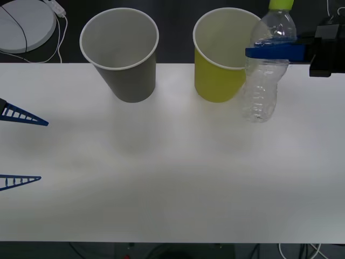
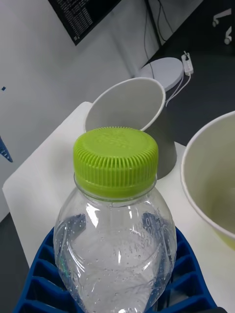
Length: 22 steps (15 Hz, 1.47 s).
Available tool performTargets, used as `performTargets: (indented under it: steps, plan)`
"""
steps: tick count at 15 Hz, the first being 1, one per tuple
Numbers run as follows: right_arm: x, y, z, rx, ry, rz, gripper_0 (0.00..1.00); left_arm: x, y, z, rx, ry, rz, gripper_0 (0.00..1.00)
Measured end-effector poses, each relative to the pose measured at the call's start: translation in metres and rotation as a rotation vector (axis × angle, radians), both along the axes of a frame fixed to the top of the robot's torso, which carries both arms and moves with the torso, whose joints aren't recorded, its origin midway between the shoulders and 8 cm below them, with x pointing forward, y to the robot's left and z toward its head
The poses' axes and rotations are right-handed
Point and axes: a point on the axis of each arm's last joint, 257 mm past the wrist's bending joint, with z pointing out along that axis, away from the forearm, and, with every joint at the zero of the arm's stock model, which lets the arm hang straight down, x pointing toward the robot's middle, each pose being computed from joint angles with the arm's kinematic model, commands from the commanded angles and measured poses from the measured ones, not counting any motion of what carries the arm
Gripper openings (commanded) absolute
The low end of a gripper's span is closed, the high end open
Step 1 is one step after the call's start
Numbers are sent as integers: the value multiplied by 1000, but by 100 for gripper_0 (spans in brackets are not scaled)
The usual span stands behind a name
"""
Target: Put the can into the green bin and the plastic bottle into the gray bin
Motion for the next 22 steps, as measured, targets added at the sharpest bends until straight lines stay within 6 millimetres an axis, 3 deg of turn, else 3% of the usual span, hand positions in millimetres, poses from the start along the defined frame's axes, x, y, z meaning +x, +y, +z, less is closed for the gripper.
performTargets:
  steps: [5, 13, 17, 22]
  plan:
    - [7, 3, 21, -70, -16, 45, 0, 0, 0, 0, 0, 0, 0, 100]
    - [48, 32, 47, -115, 25, 63, 0, 0, 0, 0, 0, 0, 0, 100]
    - [69, 37, 66, -168, 41, 63, 0, 0, 0, 0, 0, 0, 0, 100]
    - [92, 61, 74, -208, 62, 46, 0, 0, 0, 0, 0, 0, 0, 100]
